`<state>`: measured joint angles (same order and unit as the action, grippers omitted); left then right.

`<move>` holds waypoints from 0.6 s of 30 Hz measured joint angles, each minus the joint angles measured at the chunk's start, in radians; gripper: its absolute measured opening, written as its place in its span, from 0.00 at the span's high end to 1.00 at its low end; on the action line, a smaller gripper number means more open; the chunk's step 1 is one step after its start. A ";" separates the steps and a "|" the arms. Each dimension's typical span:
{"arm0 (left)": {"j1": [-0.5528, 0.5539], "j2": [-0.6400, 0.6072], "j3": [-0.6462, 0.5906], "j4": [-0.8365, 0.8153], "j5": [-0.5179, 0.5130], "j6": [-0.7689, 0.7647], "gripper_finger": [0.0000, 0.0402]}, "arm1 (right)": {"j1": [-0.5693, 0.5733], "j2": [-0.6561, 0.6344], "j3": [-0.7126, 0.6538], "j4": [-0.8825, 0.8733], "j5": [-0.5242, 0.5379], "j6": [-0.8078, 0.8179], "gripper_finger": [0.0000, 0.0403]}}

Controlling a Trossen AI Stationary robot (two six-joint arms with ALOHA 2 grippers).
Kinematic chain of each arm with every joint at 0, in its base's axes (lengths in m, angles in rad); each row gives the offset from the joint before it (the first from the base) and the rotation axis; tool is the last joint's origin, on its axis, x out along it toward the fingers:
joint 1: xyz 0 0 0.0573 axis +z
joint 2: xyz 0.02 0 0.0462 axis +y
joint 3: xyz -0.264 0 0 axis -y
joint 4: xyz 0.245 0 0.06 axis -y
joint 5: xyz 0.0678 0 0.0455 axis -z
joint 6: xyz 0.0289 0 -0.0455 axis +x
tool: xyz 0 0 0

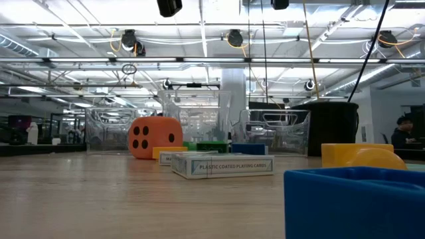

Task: Pick & Place Toys
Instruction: Put the red two stud game piece into the middle transparent bin

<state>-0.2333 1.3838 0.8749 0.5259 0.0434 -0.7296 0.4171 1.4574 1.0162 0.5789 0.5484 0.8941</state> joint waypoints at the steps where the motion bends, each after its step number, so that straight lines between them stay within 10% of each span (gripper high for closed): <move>1: 0.000 0.000 0.000 0.000 0.001 0.002 0.54 | 0.000 0.000 0.000 0.000 -0.001 -0.001 0.82; 18: 0.001 -0.002 0.000 0.032 0.031 0.045 0.57 | -0.024 0.000 0.000 0.043 -0.008 -0.079 0.52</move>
<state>-0.2322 1.3819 0.8749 0.5578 0.0742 -0.6850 0.3927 1.4574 1.0161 0.6216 0.5407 0.8153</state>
